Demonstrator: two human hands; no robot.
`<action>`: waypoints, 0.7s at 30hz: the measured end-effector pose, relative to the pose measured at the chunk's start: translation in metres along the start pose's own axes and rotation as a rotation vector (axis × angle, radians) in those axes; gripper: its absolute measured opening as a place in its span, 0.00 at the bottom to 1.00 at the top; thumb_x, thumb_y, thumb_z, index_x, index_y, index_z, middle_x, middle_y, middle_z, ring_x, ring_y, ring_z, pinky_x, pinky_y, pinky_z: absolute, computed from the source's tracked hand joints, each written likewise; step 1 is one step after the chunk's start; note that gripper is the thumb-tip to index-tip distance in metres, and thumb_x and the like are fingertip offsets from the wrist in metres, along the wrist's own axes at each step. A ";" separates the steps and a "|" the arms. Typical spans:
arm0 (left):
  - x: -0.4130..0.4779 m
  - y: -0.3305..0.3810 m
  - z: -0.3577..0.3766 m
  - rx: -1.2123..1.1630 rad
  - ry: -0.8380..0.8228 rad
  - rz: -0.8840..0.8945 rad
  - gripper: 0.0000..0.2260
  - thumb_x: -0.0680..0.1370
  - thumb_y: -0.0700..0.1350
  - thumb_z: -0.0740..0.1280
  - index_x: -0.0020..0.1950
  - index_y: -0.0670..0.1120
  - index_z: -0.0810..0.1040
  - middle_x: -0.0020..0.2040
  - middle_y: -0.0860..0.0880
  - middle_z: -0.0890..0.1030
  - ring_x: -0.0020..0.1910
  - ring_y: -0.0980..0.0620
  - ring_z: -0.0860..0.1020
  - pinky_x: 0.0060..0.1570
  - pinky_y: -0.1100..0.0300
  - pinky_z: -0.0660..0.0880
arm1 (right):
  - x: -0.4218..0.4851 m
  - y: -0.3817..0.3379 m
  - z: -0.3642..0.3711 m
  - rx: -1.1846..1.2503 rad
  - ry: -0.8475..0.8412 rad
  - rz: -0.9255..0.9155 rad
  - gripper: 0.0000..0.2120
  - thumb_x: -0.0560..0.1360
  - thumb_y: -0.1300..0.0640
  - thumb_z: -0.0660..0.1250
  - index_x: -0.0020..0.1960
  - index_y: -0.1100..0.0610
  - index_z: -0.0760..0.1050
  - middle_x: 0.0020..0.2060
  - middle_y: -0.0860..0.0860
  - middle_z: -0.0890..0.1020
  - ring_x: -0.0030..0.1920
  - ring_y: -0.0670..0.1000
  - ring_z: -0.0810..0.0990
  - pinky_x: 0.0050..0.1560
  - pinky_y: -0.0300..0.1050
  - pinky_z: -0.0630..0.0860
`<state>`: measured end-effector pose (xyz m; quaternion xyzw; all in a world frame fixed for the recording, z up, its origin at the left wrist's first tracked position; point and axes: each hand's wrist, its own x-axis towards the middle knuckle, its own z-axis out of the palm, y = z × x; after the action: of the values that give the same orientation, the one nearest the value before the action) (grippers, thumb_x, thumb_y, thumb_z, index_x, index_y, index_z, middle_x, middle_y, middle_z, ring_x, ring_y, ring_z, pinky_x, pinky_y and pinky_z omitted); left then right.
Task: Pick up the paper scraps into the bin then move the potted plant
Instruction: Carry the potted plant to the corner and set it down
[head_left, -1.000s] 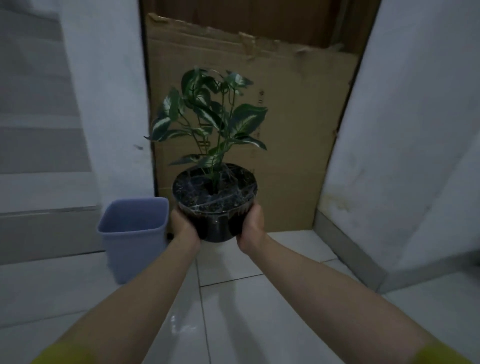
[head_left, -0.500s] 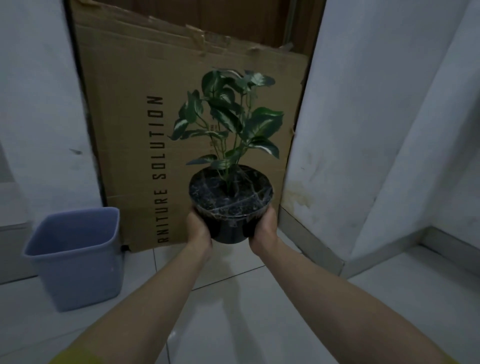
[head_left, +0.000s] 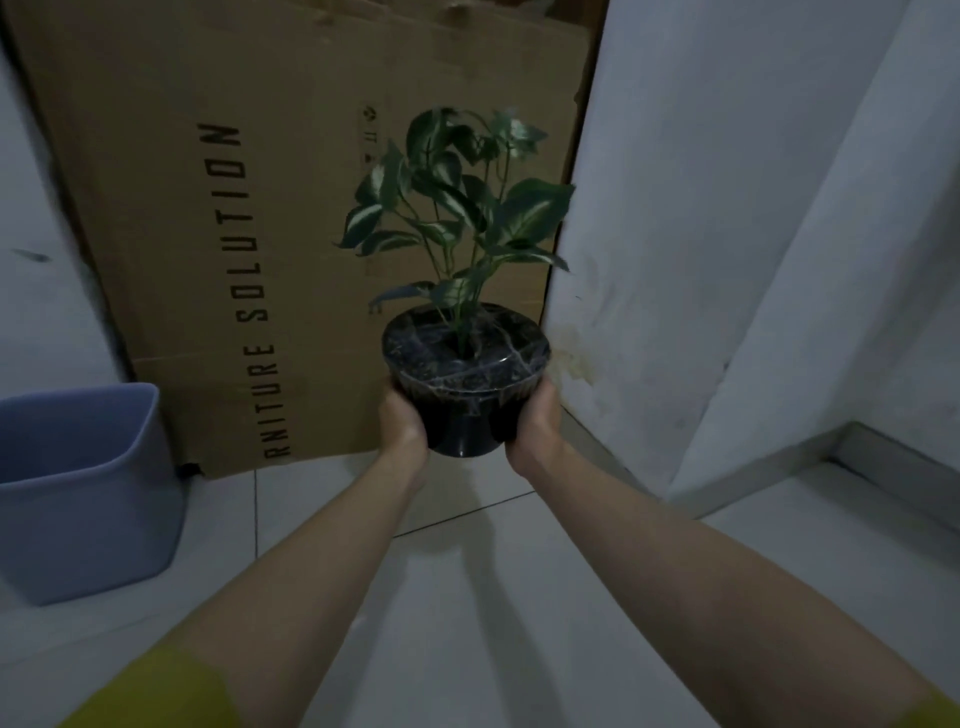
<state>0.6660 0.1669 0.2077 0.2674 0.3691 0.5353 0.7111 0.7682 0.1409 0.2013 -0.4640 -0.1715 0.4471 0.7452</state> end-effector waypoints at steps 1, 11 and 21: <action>0.003 -0.003 0.005 0.029 0.006 0.006 0.20 0.82 0.50 0.47 0.68 0.45 0.70 0.63 0.47 0.73 0.61 0.47 0.73 0.61 0.52 0.70 | 0.007 0.000 -0.005 0.015 -0.002 0.002 0.18 0.80 0.51 0.49 0.52 0.54 0.77 0.55 0.54 0.77 0.50 0.52 0.76 0.56 0.49 0.73; 0.058 -0.058 0.010 0.300 0.016 0.076 0.24 0.82 0.55 0.45 0.73 0.47 0.64 0.71 0.45 0.69 0.69 0.46 0.69 0.68 0.49 0.67 | 0.072 0.016 -0.055 0.119 -0.038 0.074 0.24 0.78 0.42 0.49 0.64 0.54 0.73 0.64 0.56 0.75 0.61 0.57 0.74 0.62 0.52 0.73; 0.087 -0.136 0.006 0.296 -0.062 -0.109 0.20 0.82 0.50 0.54 0.70 0.43 0.67 0.67 0.44 0.74 0.60 0.45 0.76 0.51 0.54 0.75 | 0.112 0.060 -0.133 0.110 0.002 0.168 0.29 0.76 0.36 0.52 0.63 0.56 0.75 0.58 0.56 0.79 0.57 0.55 0.78 0.50 0.48 0.77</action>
<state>0.7608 0.2120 0.0848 0.3650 0.4359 0.4271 0.7031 0.8873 0.1717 0.0656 -0.4357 -0.1062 0.5164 0.7295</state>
